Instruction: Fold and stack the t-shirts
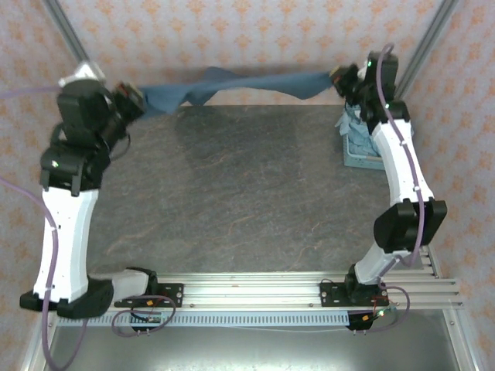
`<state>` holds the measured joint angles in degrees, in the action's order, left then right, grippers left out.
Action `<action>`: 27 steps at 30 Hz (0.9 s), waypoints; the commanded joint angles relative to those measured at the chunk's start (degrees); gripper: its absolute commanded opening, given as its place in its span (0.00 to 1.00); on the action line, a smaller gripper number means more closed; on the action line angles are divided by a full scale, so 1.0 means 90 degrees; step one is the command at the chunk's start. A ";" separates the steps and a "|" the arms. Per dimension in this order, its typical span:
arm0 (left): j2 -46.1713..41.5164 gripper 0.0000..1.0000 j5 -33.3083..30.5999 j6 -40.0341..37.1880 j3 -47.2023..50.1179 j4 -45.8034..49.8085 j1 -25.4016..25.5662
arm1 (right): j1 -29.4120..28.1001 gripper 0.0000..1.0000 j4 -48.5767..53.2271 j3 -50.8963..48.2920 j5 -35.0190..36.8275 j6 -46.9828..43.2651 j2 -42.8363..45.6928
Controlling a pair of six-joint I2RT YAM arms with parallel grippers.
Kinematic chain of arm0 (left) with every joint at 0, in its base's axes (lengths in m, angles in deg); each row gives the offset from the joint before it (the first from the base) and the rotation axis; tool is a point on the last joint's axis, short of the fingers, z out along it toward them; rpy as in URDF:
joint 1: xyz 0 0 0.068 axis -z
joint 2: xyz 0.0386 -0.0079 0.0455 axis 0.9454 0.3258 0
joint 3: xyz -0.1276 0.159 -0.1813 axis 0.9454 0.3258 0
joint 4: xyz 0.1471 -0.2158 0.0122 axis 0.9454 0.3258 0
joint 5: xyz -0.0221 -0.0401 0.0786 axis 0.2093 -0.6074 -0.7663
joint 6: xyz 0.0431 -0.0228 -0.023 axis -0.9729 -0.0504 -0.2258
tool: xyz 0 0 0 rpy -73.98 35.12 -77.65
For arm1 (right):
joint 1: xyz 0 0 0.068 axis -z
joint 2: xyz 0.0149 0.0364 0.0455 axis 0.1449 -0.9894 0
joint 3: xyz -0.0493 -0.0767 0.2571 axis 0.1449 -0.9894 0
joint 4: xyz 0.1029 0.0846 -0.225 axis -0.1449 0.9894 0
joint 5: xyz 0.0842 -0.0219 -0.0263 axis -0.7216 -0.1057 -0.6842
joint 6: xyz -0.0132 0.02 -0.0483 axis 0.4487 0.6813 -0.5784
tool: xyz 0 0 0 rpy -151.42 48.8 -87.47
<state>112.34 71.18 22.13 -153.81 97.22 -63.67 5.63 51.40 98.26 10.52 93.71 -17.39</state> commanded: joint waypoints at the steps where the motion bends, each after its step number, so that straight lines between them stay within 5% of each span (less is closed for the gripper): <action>1: -0.0239 0.00 -0.0214 0.0467 0.2182 0.0131 0.0206 | -0.0045 0.00 -0.0085 -0.1806 0.0406 -0.0113 0.0485; 5: -0.0457 0.00 0.0236 0.1139 0.4505 -0.0183 0.0489 | -0.0089 0.00 -0.0227 -0.3885 0.0522 0.0082 0.0728; 11: 0.0219 0.00 0.0541 0.1766 0.6193 -0.0594 0.1226 | -0.0224 0.00 0.0386 -0.5433 0.1048 0.0155 0.1141; 20: -0.0238 0.00 0.0095 0.2866 0.6485 0.0218 0.1746 | -0.0433 0.00 0.1605 -0.6848 0.1563 0.0406 0.2795; 27: -0.0986 0.00 0.0300 0.3466 0.6738 0.0615 0.1756 | -0.0438 0.00 0.2095 -0.6926 0.1737 0.0307 0.3200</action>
<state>105.13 74.97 49.10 -94.12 98.42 -48.09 1.94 66.15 35.16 23.11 96.42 10.66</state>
